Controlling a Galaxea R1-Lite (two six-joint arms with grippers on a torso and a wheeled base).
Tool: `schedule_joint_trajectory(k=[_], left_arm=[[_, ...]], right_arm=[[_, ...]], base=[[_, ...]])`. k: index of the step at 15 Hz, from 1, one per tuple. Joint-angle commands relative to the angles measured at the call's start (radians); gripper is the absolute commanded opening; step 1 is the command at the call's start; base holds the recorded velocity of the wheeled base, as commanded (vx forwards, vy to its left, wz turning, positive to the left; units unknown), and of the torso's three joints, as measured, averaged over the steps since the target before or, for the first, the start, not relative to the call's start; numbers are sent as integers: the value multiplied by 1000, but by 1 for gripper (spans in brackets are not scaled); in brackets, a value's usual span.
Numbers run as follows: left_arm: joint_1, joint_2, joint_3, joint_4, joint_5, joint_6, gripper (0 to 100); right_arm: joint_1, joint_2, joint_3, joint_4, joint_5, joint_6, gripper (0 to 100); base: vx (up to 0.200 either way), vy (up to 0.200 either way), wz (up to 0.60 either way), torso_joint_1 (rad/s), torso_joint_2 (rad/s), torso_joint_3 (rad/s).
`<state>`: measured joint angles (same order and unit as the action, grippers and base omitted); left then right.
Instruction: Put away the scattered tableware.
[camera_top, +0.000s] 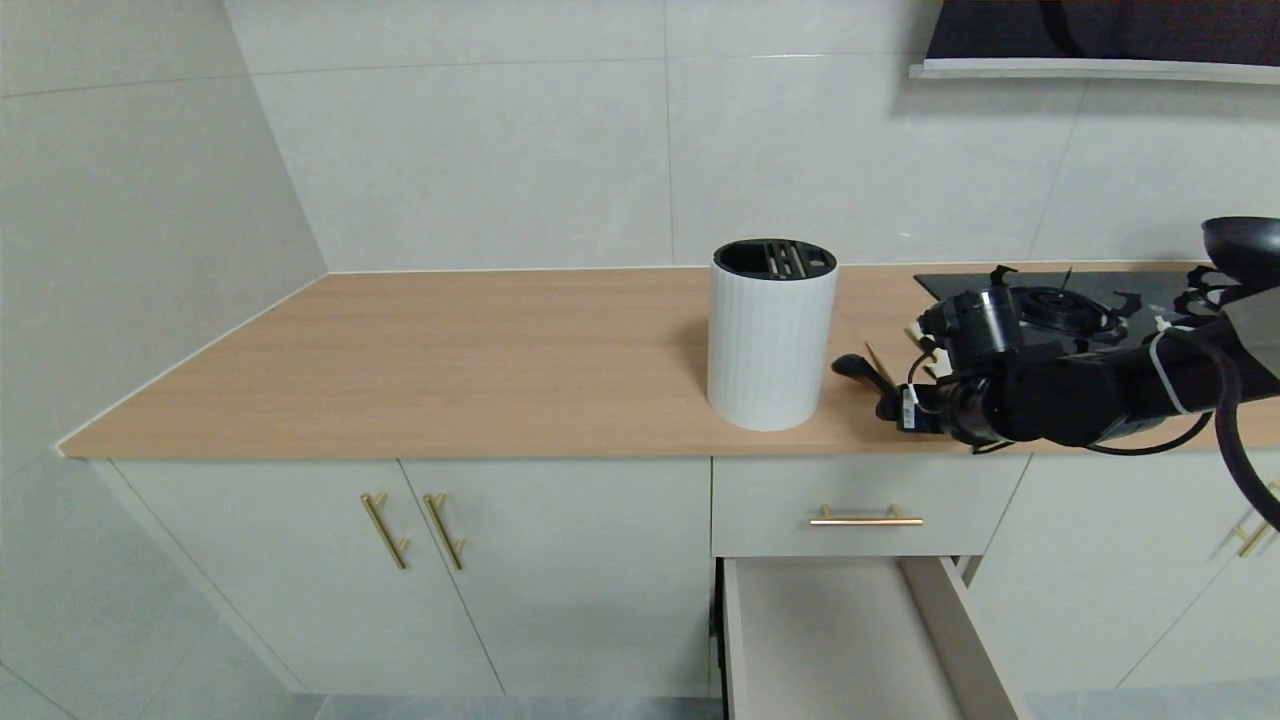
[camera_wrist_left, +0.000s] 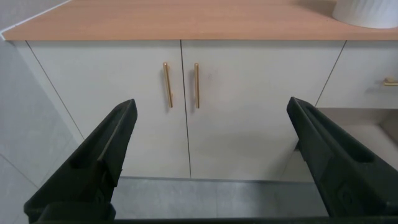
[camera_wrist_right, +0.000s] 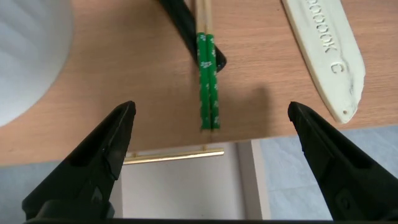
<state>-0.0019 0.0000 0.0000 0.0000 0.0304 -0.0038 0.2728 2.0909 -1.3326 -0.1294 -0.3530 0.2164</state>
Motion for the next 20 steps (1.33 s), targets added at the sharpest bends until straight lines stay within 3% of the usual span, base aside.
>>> schedule_joint_trajectory(k=[1,5,6,17,20], left_arm=[[0,0,0,0,0,-1,100],[0,0,0,0,0,-1,100],[0,0,0,0,0,-1,100],[0,0,0,0,0,-1,100],[0,0,0,0,0,-1,100]], right_arm=[[-4,20,-11,-1,0,0,100],[-4,35,-14,-3,0,0,100],[-4,35,-14,-3,0,0,0],[-4,-8,-4,4,2,3,0],[3,-97,58,7,2,21,0]], base=[[0,0,0,0,0,0],[0,0,0,0,0,0],[0,0,0,0,0,0],[0,0,0,0,0,0],[0,0,0,0,0,0]])
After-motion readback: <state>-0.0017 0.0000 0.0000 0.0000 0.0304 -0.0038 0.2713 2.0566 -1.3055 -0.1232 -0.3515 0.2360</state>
